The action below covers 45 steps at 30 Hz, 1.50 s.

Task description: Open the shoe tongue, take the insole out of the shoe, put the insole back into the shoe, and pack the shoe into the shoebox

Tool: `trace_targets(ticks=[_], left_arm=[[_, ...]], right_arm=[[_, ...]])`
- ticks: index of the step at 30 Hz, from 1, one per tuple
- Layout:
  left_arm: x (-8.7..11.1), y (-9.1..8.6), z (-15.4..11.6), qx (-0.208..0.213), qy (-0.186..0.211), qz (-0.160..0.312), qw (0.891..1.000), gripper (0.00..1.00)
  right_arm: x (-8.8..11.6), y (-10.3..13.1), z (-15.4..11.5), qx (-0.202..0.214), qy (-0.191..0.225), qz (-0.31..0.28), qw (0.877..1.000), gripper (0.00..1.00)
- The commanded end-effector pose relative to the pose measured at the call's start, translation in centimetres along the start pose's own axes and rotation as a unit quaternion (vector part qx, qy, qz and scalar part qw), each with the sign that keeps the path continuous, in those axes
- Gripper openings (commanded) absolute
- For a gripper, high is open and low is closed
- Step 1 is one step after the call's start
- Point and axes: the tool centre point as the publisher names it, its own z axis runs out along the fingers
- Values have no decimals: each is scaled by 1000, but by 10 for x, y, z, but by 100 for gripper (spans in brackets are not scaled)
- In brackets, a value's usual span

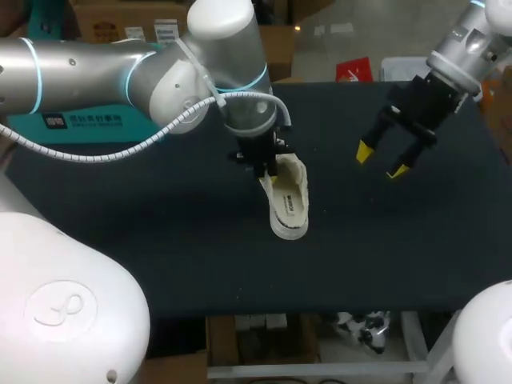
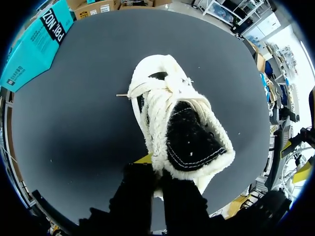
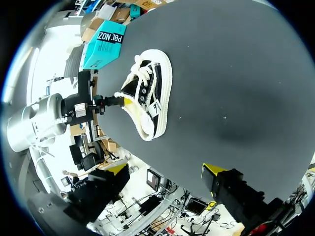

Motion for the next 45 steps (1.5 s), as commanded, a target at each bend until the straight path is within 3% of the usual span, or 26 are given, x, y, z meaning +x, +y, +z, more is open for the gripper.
trace_targets(ticks=[1, 6, 10, 14, 18, 21, 28, 35, 39, 45], left_arm=[[-9, -1, -6, 6, 11, 4, 1000, 0], [-11, -8, -5, 9, 22, 33, 999, 0], [-13, -13, -9, 22, 34, 81, 996, 0], [-14, -18, -19, 44, 34, 151, 987, 0], [-16, -26, -33, 62, 40, 191, 979, 0], [-17, -33, -51, 78, 48, 238, 967, 0], [-24, -47, -86, 107, 59, 351, 929, 0], [-35, -64, -125, 136, 23, 427, 894, 0], [-45, -76, -153, 165, -11, 471, 866, 0], [-69, -110, -200, 205, -40, 530, 822, 0]], right_arm=[[1, -5, 1, -32, -2, 0, 999, 100], [1, -5, 1, -32, -2, 0, 999, 100], [4, 1, -1, -39, -46, -57, 997, 100], [7, -2, 0, -57, -83, -86, 991, 100], [11, -4, 2, -59, -108, -125, 985, 100], [11, -5, 2, -58, -119, -153, 979, 100], [8, -11, 4, -46, -156, -240, 957, 100], [8, -11, 4, -46, -156, -240, 957, 100], [8, -11, 4, -46, -156, -240, 957, 100], [8, -11, 4, -46, -156, -240, 957, 100]])
